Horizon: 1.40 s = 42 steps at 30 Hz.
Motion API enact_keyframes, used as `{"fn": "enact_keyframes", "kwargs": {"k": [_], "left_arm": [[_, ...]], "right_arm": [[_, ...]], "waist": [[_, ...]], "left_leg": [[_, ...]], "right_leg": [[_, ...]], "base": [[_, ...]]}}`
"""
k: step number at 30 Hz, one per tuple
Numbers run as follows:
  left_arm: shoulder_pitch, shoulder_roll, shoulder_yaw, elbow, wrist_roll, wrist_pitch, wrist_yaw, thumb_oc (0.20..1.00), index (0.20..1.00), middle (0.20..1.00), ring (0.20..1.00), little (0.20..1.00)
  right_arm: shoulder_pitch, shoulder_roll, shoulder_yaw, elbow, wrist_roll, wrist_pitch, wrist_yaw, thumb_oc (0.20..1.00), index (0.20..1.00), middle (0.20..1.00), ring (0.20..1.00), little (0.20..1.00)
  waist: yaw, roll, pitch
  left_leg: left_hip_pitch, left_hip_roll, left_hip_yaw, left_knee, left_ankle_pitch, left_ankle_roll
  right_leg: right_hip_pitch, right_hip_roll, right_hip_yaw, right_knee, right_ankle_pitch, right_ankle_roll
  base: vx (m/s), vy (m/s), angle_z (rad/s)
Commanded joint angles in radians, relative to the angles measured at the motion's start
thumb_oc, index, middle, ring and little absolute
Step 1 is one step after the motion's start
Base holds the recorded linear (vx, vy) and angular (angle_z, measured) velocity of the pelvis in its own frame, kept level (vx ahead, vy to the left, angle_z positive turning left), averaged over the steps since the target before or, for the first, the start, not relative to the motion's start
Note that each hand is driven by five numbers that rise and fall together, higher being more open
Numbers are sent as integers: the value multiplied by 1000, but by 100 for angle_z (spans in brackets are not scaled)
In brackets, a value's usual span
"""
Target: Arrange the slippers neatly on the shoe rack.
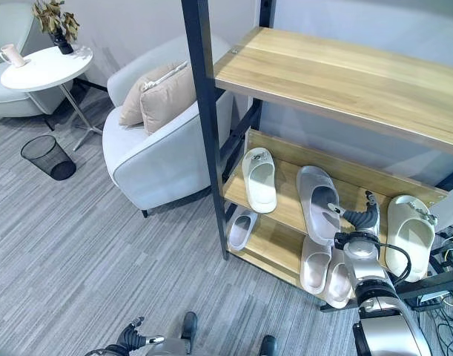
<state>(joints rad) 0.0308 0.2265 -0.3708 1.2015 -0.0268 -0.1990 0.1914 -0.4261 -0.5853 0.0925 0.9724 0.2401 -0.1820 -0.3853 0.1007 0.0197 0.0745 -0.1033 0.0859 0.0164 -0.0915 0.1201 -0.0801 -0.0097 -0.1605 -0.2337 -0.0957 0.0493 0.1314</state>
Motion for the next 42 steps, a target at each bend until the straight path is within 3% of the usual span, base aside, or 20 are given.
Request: {"fn": "enact_keyframes", "kwargs": {"k": [1, 7, 16, 31, 32, 33, 42], "left_arm": [[-48, -12, -10, 80, 5, 5, -19, 1000, 1000, 1000, 1000, 1000], [-46, -15, -31, 86, -4, 4, -23, 1000, 1000, 1000, 1000, 1000], [-57, -10, -35, 75, -10, -6, -6, 1000, 1000, 1000, 1000, 1000], [-92, -1, -94, 60, -25, -33, 10, 1000, 1000, 1000, 1000, 1000], [-97, -1, -96, 58, -24, -33, 13, 1000, 1000, 1000, 1000, 1000], [-99, -1, -99, 57, -22, -34, 15, 1000, 1000, 1000, 1000, 1000], [-124, -6, -95, 25, -51, -29, 6, 1000, 1000, 1000, 1000, 1000]], "right_arm": [[-58, -24, 22, 18, -20, -25, 18, 1000, 1000, 1000, 1000, 1000], [-150, -36, 103, 147, -47, 15, 43, 1000, 1000, 1000, 1000, 1000], [-203, -56, 119, 178, -58, 29, 33, 1000, 1000, 1000, 1000, 1000], [-370, -190, 178, 297, -42, 29, 35, 1000, 1000, 1000, 1000, 1000], [-374, -190, 185, 296, -51, 29, 32, 498, 498, 498, 498, 498], [-377, -190, 189, 292, -56, 27, 28, 200, 200, 200, 200, 200], [-305, -111, 164, 235, -81, 14, -33, 200, 200, 200, 200, 200]], "waist": [[23, -17, 33], [29, -23, 38], [34, -23, 48], [83, -12, 92], [85, -13, 95], [86, -13, 97], [84, -19, 109]], "left_leg": [[40, -24, 40, 4, -97, -12], [28, -23, 42, 4, -93, -12], [-2, -32, 29, 4, -83, -17], [-136, -49, -4, 4, -40, -35], [-139, -50, -5, 4, -40, -35], [-141, -50, -5, 4, -40, -35], [-130, -46, -9, 4, -49, -32]], "right_leg": [[32, -12, -12, 8, -60, 32], [20, -9, -7, 8, -54, 33], [4, -17, -22, 8, -46, 35], [-93, -37, -60, 8, -18, 43], [-95, -36, -62, 8, -17, 43], [-97, -37, -63, 8, -16, 44], [-78, -34, -71, 8, -26, 41]], "base": [[0, 0, 0], [0, 0, 0], [5, 2, 0], [-5, 7, 8], [0, 3, 13], [-1, 3, 10], [0, 0, 1]]}}
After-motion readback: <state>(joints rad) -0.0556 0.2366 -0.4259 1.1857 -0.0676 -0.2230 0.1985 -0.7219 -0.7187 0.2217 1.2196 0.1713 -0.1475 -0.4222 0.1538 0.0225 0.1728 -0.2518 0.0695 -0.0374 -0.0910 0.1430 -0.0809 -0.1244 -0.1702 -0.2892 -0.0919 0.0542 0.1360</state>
